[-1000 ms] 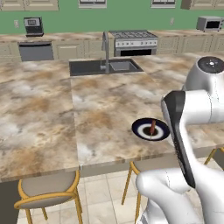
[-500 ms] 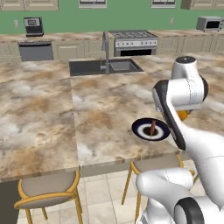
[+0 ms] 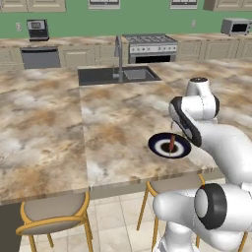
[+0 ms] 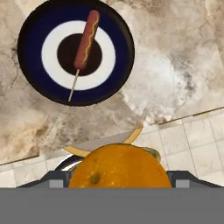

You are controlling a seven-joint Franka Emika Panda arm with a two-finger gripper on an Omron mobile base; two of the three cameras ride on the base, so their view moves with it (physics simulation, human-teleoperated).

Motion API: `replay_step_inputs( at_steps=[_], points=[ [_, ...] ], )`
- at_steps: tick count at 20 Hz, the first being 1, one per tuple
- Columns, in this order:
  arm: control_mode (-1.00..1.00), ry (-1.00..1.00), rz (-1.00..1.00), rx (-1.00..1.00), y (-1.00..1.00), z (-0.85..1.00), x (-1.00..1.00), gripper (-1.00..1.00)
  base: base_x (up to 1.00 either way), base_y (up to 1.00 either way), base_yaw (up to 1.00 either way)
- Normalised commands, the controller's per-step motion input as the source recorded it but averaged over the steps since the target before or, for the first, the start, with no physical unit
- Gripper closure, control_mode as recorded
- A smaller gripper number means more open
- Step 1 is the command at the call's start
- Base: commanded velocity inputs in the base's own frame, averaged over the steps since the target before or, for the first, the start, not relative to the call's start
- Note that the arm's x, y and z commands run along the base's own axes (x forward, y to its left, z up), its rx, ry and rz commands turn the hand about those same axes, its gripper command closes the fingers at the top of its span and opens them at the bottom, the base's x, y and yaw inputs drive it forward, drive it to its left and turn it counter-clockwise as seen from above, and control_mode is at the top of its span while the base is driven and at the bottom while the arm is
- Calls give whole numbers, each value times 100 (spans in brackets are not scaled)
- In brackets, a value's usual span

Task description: Pick up the orange and mango from the fridge and place one fruit on each plate on the dining counter.

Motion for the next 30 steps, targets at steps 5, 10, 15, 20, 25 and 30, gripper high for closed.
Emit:
replay_step_inputs(
  at_steps=[5,10,15,20,25,30],
  points=[
    [-100,0,-2,9,-22,-66,67,100,0,0,0],
    [-100,0,-8,7,-11,-57,79,100,0,0,0],
    [-100,3,-7,3,-12,-46,72,100,0,0,0],
    [-100,4,-4,0,-10,-38,61,100,0,0,0],
    [-100,1,0,0,-2,-38,40,100,0,0,0],
    [-100,0,0,0,0,-42,11,100,0,0,0]
  ],
)
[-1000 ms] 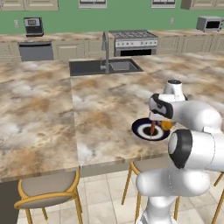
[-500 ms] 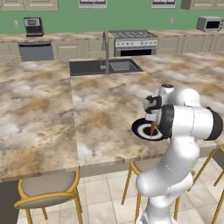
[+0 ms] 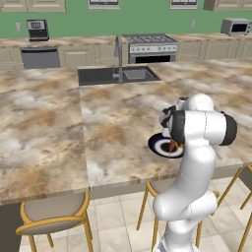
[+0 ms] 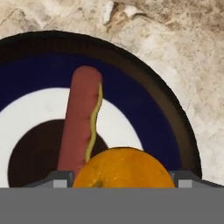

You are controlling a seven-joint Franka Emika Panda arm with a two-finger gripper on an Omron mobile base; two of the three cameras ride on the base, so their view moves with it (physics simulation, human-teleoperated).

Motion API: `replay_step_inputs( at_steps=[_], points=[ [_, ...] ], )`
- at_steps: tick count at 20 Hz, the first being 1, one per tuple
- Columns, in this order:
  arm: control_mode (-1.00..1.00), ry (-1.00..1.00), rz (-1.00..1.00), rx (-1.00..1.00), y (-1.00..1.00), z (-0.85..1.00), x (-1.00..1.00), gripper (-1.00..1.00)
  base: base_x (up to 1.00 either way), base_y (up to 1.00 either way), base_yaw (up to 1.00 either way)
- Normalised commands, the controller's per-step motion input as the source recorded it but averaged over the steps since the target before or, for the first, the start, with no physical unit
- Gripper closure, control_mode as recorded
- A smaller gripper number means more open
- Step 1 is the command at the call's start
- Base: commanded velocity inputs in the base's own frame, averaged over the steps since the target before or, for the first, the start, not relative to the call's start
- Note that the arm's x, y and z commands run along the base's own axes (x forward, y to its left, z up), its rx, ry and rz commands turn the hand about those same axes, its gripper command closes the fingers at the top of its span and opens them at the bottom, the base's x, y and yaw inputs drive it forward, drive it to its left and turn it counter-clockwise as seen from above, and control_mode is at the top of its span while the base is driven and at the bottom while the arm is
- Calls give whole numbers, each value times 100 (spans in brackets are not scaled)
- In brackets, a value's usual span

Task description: Pick up the orange and mango from the fridge and place one fruit on each plate on the dining counter.

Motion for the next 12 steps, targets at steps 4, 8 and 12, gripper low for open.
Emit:
replay_step_inputs(
  at_steps=[4,8,12],
  points=[
    [-100,0,0,0,6,-47,12,-100,0,0,0],
    [-100,-1,0,1,9,-28,0,-100,0,0,0],
    [-100,-6,-3,0,15,3,-18,-100,0,0,0]
  ],
)
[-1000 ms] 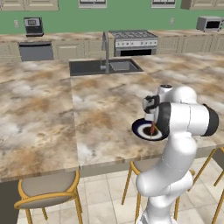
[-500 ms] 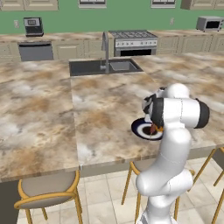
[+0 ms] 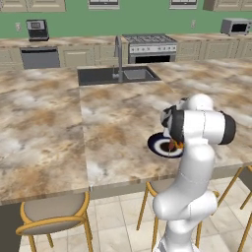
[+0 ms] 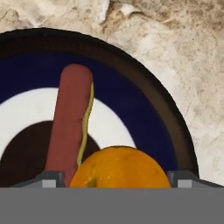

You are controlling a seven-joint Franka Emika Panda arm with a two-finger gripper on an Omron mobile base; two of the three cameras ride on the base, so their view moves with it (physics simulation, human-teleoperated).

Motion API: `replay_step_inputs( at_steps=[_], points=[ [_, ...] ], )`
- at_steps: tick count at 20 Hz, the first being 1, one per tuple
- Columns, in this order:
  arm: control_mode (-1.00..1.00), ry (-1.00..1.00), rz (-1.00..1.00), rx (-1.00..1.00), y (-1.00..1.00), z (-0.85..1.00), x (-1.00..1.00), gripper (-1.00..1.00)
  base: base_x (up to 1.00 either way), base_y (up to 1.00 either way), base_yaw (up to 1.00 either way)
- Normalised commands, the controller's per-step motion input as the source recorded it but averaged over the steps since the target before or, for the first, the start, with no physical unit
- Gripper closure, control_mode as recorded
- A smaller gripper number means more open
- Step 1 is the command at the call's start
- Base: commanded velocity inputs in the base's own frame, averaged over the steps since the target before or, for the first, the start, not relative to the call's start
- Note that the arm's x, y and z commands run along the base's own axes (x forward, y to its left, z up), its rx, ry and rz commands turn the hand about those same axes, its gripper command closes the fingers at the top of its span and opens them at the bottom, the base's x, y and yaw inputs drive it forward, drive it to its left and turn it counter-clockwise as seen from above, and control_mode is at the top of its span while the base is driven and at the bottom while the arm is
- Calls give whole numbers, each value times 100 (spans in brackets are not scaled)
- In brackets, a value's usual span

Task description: Pick up the orange and mango from the fridge and place one fruit on each plate on the dining counter.

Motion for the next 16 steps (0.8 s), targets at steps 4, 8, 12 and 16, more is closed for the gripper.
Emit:
replay_step_inputs(
  at_steps=[4,8,12,16],
  points=[
    [-100,-9,-6,0,15,34,-26,-100,0,0,0],
    [-100,-18,-3,0,0,53,-44,-100,0,0,0],
    [-100,-24,-1,0,-1,67,-56,-100,0,0,0],
    [-100,-29,0,0,-1,77,-73,-100,0,0,0]
  ],
)
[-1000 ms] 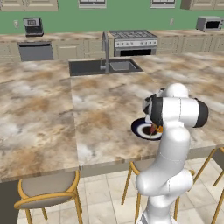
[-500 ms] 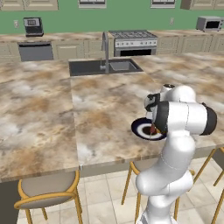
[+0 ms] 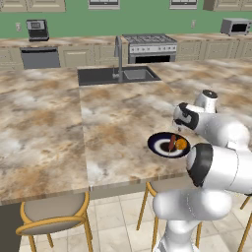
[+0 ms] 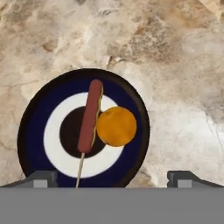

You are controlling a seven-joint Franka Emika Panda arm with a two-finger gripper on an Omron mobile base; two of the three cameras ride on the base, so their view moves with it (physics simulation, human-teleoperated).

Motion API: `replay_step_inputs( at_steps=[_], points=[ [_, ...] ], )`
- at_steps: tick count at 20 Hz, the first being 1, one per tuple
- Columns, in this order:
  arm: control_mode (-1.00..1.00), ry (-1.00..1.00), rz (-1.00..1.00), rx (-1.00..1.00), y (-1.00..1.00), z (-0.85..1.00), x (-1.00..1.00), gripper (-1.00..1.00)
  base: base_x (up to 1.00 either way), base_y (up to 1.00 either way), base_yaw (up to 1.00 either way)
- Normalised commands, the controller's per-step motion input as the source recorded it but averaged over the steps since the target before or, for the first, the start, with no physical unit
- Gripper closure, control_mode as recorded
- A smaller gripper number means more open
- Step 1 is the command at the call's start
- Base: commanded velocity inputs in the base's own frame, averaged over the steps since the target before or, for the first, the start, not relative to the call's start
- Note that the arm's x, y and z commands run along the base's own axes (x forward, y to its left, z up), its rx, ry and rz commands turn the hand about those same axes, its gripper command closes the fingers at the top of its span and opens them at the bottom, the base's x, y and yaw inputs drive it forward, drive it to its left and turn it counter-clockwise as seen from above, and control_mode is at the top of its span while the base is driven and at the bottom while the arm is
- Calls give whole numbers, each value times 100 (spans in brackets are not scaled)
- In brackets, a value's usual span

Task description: Pick up the orange and mango from the fridge and place one fruit on each plate on the dining counter.

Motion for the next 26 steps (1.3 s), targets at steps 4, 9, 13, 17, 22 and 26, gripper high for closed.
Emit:
replay_step_inputs(
  at_steps=[4,9,13,17,22,26],
  points=[
    [-100,-23,0,-3,0,77,-83,-100,0,0,0],
    [-100,-19,0,-11,31,55,-92,-100,0,0,0],
    [-100,-16,0,-18,54,44,-82,-100,0,0,0],
    [-100,-20,2,-22,50,43,-83,-100,0,0,0],
    [-100,-23,4,-18,28,55,-77,-100,0,0,0],
    [-100,-14,10,-5,12,39,-83,-100,0,0,0]
  ],
)
